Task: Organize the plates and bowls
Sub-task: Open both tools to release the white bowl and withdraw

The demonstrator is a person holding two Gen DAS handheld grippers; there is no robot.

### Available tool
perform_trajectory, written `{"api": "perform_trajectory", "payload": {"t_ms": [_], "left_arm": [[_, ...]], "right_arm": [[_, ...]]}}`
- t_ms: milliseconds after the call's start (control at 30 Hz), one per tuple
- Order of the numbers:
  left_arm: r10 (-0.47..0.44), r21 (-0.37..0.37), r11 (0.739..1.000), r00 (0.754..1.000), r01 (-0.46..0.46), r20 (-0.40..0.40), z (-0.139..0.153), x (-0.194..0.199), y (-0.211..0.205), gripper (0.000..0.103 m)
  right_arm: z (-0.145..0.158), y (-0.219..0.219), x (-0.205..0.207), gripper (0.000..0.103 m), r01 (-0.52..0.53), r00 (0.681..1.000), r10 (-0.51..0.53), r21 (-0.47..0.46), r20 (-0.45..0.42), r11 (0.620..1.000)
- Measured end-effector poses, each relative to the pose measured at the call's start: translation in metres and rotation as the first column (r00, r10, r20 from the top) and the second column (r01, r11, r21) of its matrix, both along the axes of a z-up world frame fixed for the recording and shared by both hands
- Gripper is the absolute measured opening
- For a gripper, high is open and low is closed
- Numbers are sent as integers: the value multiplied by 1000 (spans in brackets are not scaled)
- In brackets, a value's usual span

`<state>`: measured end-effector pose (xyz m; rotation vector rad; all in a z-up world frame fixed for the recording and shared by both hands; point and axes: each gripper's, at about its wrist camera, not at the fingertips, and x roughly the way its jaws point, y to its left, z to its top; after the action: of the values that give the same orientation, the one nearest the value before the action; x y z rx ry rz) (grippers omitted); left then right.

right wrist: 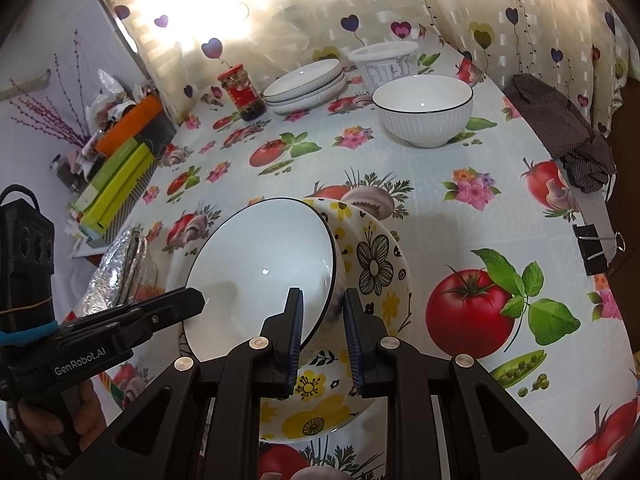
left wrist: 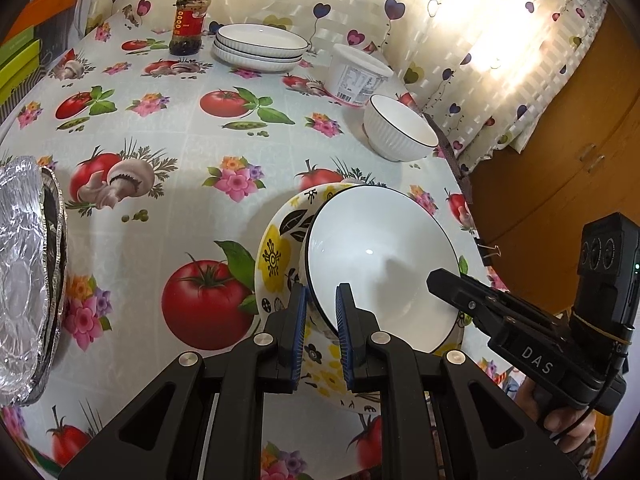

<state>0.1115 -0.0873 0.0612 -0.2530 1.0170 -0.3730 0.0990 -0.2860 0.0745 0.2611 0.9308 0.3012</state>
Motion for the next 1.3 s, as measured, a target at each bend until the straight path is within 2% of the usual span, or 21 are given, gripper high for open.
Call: {"api": "perform_trajectory", "payload": {"t_ms": [967, 1300], "left_arm": [[9, -33, 999, 1000, -9, -2, 1, 5, 2, 16], [13, -49, 999, 1000, -12, 19, 8, 7, 5, 16]], "right_arm": [[-5, -3, 1, 24, 8, 1000, -8, 37, -11, 999], [3, -6, 1, 26, 9, 1000, -10, 54, 14, 998]]}}
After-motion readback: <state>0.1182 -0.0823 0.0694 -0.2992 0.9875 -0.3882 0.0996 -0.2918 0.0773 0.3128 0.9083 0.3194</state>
